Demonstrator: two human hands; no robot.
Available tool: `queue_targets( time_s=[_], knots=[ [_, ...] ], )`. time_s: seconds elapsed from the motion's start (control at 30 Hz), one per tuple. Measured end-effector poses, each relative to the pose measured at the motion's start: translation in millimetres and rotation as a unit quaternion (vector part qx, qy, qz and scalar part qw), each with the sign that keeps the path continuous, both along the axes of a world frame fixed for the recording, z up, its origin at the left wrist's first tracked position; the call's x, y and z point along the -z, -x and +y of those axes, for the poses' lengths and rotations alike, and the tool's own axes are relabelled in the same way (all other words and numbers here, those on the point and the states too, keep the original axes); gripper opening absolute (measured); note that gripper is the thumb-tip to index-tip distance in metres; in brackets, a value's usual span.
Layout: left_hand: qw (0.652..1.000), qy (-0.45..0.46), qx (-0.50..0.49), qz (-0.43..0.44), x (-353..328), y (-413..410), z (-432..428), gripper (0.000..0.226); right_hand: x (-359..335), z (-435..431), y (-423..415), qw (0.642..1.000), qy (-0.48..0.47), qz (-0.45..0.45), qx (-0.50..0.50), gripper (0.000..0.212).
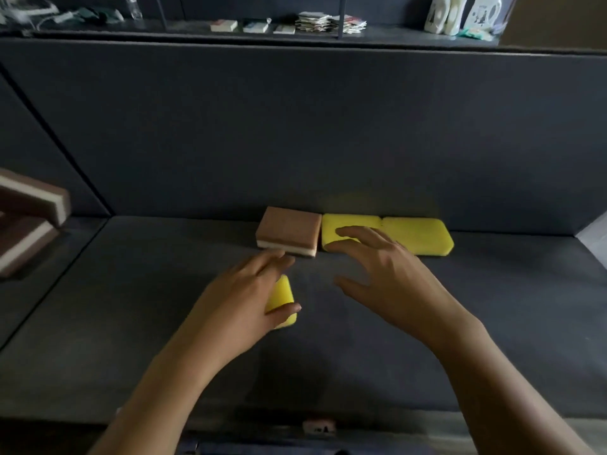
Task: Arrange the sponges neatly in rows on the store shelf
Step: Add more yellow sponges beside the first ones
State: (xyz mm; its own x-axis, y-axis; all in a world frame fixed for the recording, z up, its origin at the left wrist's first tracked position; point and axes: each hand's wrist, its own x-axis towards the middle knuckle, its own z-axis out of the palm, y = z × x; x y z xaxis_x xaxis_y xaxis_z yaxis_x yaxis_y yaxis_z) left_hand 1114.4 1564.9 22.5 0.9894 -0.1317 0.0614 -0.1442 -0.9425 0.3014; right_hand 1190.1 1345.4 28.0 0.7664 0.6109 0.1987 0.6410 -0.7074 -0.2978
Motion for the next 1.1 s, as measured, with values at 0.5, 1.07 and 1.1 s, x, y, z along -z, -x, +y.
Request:
queue_targets(
  time_s=[0.5,1.07,1.1],
  knots=[
    [0.998,0.060,-0.014,0.000,12,25,46,0.078,13,52,27,0.992,0.011,0.055,-0.116,0.071],
    [0.991,0.086,0.103,-0.005,10,-25,-13,0.075,24,-19,12,0.997,-0.033,-0.001,-0.066,0.055],
    [0.991,0.089,0.104,-0.003,9,-27,-15,0.074,24,-21,11,0.997,-0.035,-0.001,-0.067,0.053]
  ],
)
